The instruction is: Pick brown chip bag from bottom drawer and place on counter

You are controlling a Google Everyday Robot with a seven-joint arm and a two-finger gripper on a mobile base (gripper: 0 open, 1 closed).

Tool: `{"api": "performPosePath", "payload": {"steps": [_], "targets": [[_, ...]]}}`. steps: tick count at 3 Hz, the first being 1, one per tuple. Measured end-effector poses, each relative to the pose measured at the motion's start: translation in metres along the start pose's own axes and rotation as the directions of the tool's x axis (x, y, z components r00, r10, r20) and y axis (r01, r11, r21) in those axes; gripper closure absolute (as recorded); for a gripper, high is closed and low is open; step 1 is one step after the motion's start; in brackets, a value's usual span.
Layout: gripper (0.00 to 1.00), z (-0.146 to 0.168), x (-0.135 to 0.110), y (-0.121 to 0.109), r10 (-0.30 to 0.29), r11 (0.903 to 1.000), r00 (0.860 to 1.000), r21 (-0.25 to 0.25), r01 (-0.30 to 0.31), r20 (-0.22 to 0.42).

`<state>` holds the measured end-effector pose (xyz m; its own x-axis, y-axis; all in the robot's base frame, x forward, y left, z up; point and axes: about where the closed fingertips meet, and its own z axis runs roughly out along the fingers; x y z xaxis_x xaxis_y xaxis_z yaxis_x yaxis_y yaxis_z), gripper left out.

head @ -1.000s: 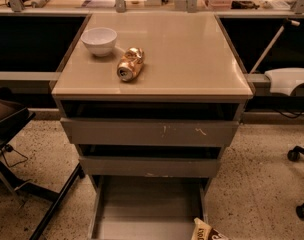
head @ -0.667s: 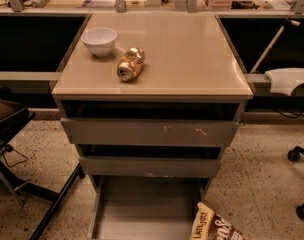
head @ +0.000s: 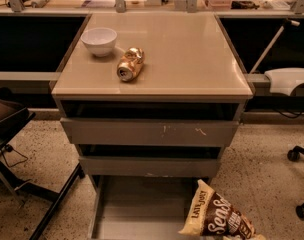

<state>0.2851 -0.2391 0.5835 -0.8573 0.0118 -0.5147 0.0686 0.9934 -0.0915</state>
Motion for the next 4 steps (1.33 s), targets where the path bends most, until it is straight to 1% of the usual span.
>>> {"api": "performPosePath", "payload": {"steps": [1, 2, 3, 4], "targets": [[1.00, 0.004, -0.008, 0.003, 0.009, 0.9997, 1.000, -0.023, -0.009, 0.007], [1.00, 0.004, -0.047, -0.001, 0.032, 0.9989, 0.996, -0.037, -0.029, 0.087], [1.00, -0.010, -0.086, -0.040, 0.190, 0.9819, 0.968, -0.038, -0.186, 0.167], [1.00, -0.044, -0.093, -0.104, 0.434, 0.8992, 0.881, -0.034, -0.436, 0.190]]}}
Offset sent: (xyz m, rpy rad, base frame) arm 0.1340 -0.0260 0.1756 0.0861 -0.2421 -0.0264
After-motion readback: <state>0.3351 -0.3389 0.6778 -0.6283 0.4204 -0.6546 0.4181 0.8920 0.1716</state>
